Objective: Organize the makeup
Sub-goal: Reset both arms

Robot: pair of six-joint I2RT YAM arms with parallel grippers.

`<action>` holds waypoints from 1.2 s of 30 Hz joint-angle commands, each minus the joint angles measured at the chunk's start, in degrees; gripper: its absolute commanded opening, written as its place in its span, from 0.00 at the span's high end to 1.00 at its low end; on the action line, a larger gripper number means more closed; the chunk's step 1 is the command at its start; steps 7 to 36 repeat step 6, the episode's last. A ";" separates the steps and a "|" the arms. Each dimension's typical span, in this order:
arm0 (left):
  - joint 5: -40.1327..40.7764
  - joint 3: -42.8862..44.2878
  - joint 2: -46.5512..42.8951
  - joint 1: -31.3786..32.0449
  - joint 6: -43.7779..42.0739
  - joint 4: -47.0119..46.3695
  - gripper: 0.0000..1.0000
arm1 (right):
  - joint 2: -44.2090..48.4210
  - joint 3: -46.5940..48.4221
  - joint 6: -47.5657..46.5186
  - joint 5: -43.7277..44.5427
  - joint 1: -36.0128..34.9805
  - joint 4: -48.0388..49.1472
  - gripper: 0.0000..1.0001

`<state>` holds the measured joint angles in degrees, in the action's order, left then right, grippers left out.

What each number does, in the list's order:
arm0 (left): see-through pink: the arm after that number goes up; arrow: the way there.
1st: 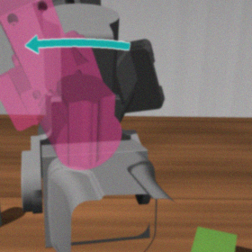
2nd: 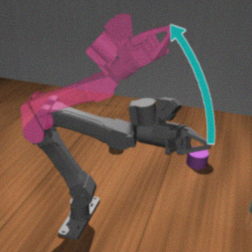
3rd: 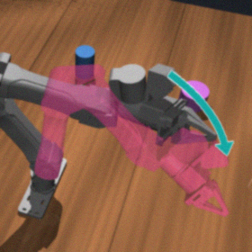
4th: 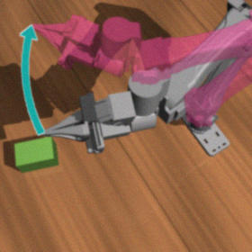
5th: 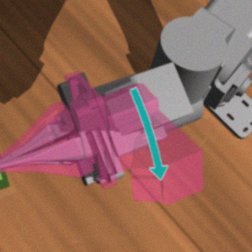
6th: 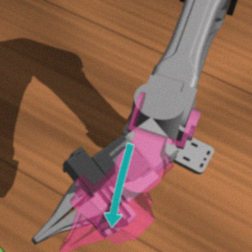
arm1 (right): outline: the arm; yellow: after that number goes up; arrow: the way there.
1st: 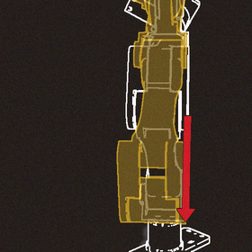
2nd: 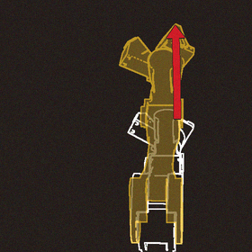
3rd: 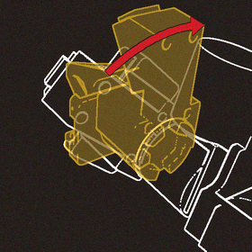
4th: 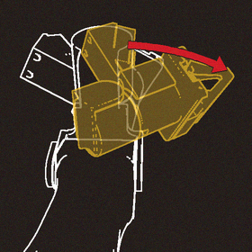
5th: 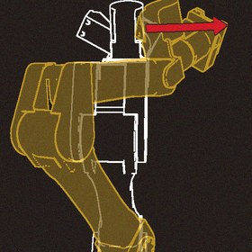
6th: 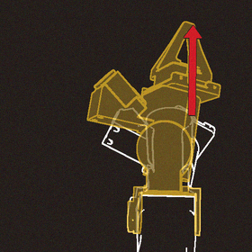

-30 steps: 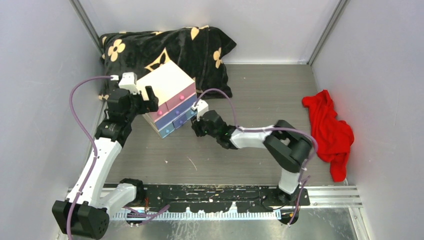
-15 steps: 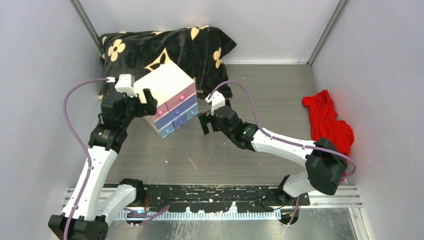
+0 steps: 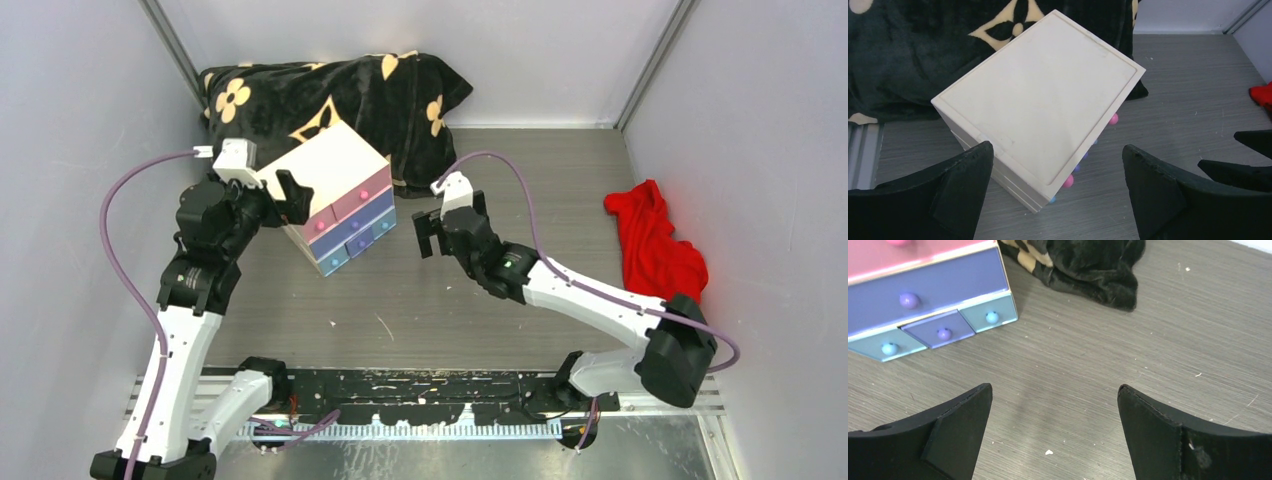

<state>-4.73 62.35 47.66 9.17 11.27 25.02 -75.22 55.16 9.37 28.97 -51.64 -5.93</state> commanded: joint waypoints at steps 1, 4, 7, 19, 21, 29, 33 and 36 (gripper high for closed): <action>-1.89 1.57 -0.44 0.24 -1.03 -0.16 0.00 | 3.50 -0.87 -0.50 3.40 -0.21 2.31 0.00; -1.51 1.30 -0.48 0.22 -1.35 -0.21 0.00 | 4.08 -1.42 -1.32 3.23 -0.22 3.00 0.00; -1.19 1.19 -0.53 0.25 -1.63 -0.02 0.00 | 3.97 -1.06 -1.03 3.88 -0.22 2.55 0.00; -1.19 1.19 -0.53 0.25 -1.63 -0.02 0.00 | 3.97 -1.06 -1.03 3.88 -0.22 2.55 0.00; -1.19 1.19 -0.53 0.25 -1.63 -0.02 0.00 | 3.97 -1.06 -1.03 3.88 -0.22 2.55 0.00; -1.19 1.19 -0.53 0.25 -1.63 -0.02 0.00 | 3.97 -1.06 -1.03 3.88 -0.22 2.55 0.00; -1.19 1.19 -0.53 0.25 -1.63 -0.02 0.00 | 3.97 -1.06 -1.03 3.88 -0.22 2.55 0.00; -1.19 1.19 -0.53 0.25 -1.63 -0.02 0.00 | 3.97 -1.06 -1.03 3.88 -0.22 2.55 0.00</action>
